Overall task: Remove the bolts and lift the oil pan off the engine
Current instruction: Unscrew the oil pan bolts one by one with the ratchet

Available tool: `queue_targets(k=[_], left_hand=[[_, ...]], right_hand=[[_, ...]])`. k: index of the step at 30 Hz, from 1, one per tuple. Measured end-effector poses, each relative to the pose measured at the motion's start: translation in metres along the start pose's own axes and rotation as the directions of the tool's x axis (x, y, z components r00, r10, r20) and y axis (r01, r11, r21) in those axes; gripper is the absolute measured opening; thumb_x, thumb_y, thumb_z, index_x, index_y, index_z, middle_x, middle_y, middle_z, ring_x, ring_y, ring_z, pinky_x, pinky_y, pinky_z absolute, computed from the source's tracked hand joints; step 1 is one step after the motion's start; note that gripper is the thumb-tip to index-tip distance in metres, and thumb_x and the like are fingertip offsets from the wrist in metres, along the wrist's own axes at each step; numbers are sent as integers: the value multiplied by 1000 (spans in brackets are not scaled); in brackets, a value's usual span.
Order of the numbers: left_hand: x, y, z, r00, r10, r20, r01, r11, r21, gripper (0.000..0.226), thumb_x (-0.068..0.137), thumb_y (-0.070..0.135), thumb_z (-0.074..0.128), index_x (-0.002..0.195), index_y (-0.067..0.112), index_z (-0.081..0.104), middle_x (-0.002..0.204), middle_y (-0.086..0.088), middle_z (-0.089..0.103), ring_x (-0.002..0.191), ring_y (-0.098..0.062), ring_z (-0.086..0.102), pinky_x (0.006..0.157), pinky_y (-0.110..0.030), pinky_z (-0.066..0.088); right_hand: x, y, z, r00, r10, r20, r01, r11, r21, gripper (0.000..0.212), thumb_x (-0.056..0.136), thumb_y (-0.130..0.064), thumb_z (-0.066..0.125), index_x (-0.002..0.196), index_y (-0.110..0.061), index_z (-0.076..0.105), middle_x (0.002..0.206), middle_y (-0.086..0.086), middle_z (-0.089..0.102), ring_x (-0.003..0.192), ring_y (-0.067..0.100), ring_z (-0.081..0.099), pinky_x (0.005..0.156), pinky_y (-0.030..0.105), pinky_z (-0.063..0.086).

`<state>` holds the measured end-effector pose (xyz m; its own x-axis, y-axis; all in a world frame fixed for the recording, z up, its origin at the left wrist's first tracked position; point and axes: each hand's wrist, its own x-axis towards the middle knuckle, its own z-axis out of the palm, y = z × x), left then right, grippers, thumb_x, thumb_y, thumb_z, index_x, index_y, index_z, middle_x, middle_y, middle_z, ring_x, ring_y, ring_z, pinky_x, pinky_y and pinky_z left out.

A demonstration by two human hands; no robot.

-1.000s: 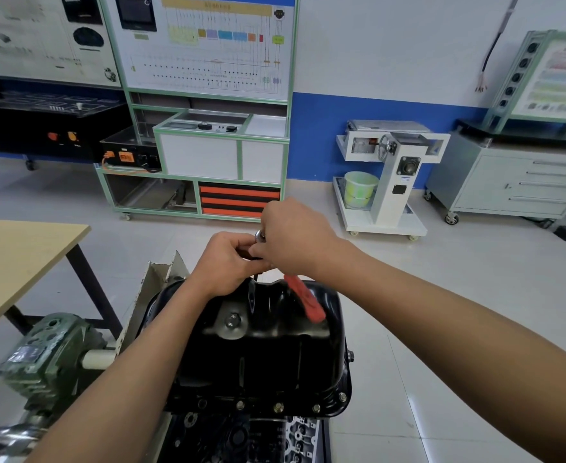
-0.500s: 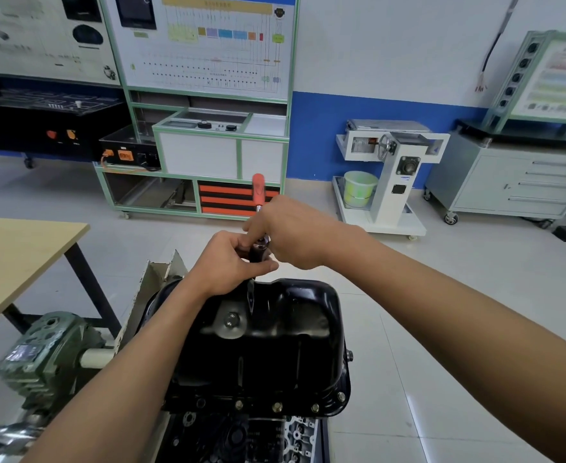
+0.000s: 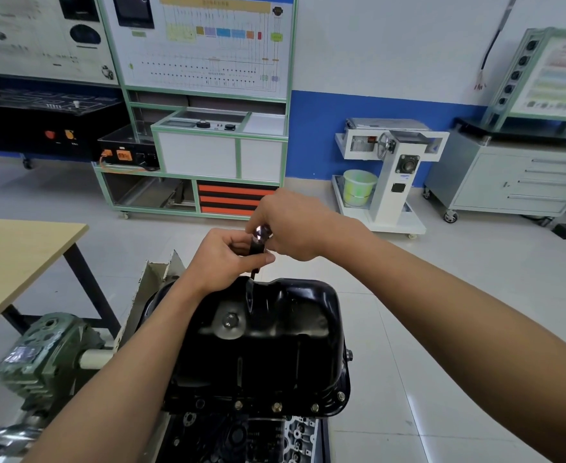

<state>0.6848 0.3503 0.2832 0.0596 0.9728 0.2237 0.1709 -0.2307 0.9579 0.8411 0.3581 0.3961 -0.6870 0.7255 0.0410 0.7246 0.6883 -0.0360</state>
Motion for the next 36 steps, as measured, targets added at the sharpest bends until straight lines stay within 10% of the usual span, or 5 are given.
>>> queue_targets(k=[8,19,24,29,36], left_hand=[[-1,1,-2,996,86,10,-87,994,73,43,76,-14,78,61,26,75,61,7,71,57,-2,63,59,-16,50],[-2,0,-2,997,36,73,-41,996,76,14,76,-1,86,83,6,76,77,-10,76,70,-16,69,72,-29,58],[-3,2,-2,997,-1,71,-1,1000,27,18,76,-8,84,90,0,77,84,-19,76,72,-20,68,74,-34,59],[-4,6,-2,995,-26,96,21,999,50,24,74,-7,85,74,16,76,74,-2,76,68,-12,71,66,-20,55],[-6,7,1,997,-9,73,7,999,35,25,73,-6,86,80,16,77,73,-1,77,64,-11,70,65,-21,54]], right_hand=[[3,-8,19,961,277,2,-268,925,269,39,90,-42,61,62,-16,55,49,-4,60,48,15,58,51,29,43],[5,-13,4,983,140,120,-149,986,74,5,87,-12,67,90,-13,70,72,5,66,59,20,71,56,30,52],[4,-5,1,989,-2,148,9,999,-51,54,83,8,57,119,-29,73,91,1,65,80,21,60,74,38,55],[0,3,2,977,-146,158,142,989,32,55,84,9,57,120,-28,73,147,3,54,130,25,52,98,25,41],[-1,4,2,976,-128,174,119,991,57,48,86,6,57,118,-25,74,109,9,71,100,29,63,86,41,52]])
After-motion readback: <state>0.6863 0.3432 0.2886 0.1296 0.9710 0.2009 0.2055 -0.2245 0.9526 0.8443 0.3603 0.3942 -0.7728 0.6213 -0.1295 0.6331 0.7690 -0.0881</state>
